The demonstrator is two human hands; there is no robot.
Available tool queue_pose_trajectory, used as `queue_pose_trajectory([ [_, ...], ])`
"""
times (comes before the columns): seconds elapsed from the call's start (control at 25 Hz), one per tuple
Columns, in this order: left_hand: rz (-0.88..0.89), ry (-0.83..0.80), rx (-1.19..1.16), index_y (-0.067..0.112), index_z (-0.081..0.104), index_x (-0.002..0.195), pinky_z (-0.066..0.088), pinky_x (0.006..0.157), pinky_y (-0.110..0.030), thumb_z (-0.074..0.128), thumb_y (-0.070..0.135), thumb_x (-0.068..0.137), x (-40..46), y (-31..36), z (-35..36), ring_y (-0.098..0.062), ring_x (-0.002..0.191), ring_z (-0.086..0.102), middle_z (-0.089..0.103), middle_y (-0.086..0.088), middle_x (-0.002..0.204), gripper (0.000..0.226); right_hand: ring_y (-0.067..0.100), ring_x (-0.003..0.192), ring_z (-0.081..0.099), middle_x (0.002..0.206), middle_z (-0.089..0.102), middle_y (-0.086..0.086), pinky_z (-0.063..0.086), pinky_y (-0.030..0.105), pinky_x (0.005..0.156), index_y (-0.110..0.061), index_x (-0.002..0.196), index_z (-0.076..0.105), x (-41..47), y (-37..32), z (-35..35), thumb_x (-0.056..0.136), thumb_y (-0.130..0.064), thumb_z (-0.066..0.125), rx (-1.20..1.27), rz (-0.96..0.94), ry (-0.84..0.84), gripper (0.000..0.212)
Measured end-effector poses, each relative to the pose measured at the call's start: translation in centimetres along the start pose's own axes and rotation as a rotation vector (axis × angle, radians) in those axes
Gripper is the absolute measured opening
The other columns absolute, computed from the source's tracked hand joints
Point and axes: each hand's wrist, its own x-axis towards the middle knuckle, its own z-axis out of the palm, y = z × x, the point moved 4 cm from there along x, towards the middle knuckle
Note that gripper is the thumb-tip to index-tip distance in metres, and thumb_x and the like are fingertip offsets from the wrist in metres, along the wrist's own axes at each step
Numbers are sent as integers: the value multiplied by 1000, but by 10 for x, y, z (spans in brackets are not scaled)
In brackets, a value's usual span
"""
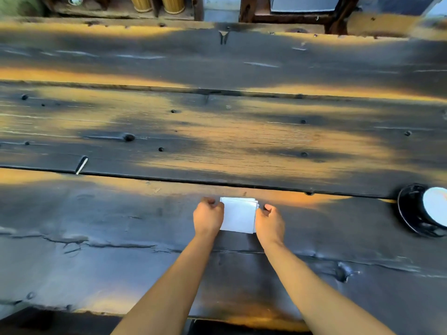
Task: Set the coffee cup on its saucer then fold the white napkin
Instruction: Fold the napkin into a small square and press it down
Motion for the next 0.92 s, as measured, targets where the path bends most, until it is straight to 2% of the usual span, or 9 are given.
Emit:
queue_pose_trajectory([
  [0.16,-46,-27,21,10,60,119,47,78,-31,61,28,89,-2,-7,11,-24,98,61,69,-5,111,35,27,110,63,123,69,6,50,34,86,-13,128,61,-3,-1,6,96,-27,55,-55,9,-49,36],
  [0.24,-94,-43,-49,9,63,114,52,79,-34,66,30,84,-2,-17,14,-24,97,64,70,-4,108,37,25,98,65,112,72,7,48,30,76,-13,119,65,-2,5,9,92,-27,57,-49,18,-85,32],
  [0.32,-140,-45,-183,7,67,95,56,78,-37,70,28,79,-2,-27,14,-26,87,66,71,-5,95,27,24,90,65,102,72,4,46,28,70,-14,111,68,-3,12,11,90,-27,60,-10,45,-118,26],
  [0.4,-204,-70,-326,5,60,76,49,68,-35,73,20,82,-5,-32,12,-27,74,60,64,-9,81,20,22,80,62,86,69,2,43,27,62,-14,96,71,-3,17,11,89,-25,62,36,77,-137,16],
  [0.52,-306,-137,-491,0,62,84,50,68,-38,75,17,85,-13,-41,6,-30,74,63,67,-16,84,21,26,73,60,73,64,5,45,30,65,-12,68,65,-1,26,13,83,-23,66,136,146,-168,19],
  [0.56,-321,-165,-526,-2,64,89,52,69,-39,73,16,86,-16,-43,5,-31,77,66,70,-17,89,21,27,73,61,74,66,8,47,32,67,-11,67,63,-3,28,14,82,-21,68,180,182,-195,18],
  [0.64,-352,-209,-597,-4,64,99,57,73,-44,66,10,91,-25,-47,2,-36,84,69,73,-21,97,17,28,78,65,85,71,15,51,36,70,-7,79,64,-9,33,16,81,-16,71,257,265,-263,12],
  [0.76,-348,-279,-647,-5,63,103,58,81,-54,56,4,96,-35,-47,4,-41,93,69,71,-26,106,13,28,84,66,95,73,17,50,36,71,-2,95,67,-15,39,12,84,-11,71,318,312,-339,14],
  [0.92,-314,-372,-570,-2,64,108,60,67,-40,51,5,100,-55,-50,5,-31,87,72,74,-19,101,16,31,88,70,97,76,15,57,42,83,-1,105,71,-28,53,-3,86,-6,70,402,275,-315,20],
])
